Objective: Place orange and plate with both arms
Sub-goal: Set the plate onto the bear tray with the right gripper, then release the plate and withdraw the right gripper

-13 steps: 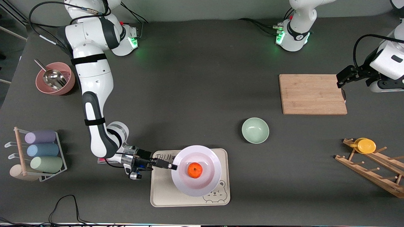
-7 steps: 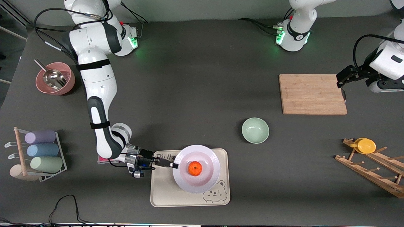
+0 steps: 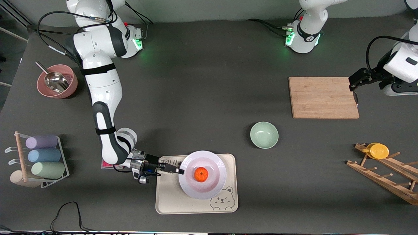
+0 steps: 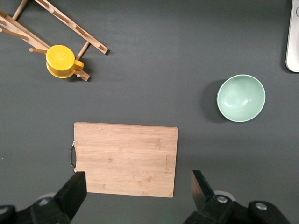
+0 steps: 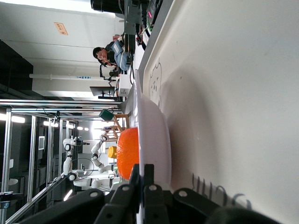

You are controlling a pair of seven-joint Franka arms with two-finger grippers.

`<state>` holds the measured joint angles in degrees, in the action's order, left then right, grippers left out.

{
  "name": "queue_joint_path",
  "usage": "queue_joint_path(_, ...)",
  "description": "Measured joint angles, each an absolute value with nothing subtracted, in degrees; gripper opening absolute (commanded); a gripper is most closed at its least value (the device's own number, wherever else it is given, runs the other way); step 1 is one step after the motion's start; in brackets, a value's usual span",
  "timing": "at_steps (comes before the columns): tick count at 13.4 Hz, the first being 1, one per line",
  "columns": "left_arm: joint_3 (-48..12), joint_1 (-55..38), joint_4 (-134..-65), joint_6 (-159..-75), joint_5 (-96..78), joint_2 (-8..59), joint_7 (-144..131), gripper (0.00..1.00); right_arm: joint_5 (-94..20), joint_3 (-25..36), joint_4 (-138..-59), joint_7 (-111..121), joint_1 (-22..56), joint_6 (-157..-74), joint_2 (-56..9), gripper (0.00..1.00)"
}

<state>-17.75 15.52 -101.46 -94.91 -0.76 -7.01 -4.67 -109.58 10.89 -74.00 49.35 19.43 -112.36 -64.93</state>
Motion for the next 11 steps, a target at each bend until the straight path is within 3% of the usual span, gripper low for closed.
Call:
queue_joint_path(1,-17.63,15.53,-101.47,-94.91,-0.88,-7.0,-4.67,1.0,-109.59,10.89,-74.0,49.39,19.43,-112.37,-65.0,0.12)
queue_joint_path(3,-17.55,15.54,-101.47,-94.91,-0.95,-6.97,-4.67,1.0,-109.59,10.88,-73.95,49.39,19.44,-112.36,-64.99,0.4)
queue_joint_path(4,-17.55,15.54,-101.47,-94.91,-0.96,-6.96,-4.67,1.0,-109.59,10.88,-73.84,49.39,19.44,-112.36,-64.99,0.49)
queue_joint_path(11,-17.35,15.56,-101.47,-94.91,-0.98,-6.96,-4.67,1.0,-106.32,10.94,-73.06,47.65,19.4,-112.48,-64.93,0.51)
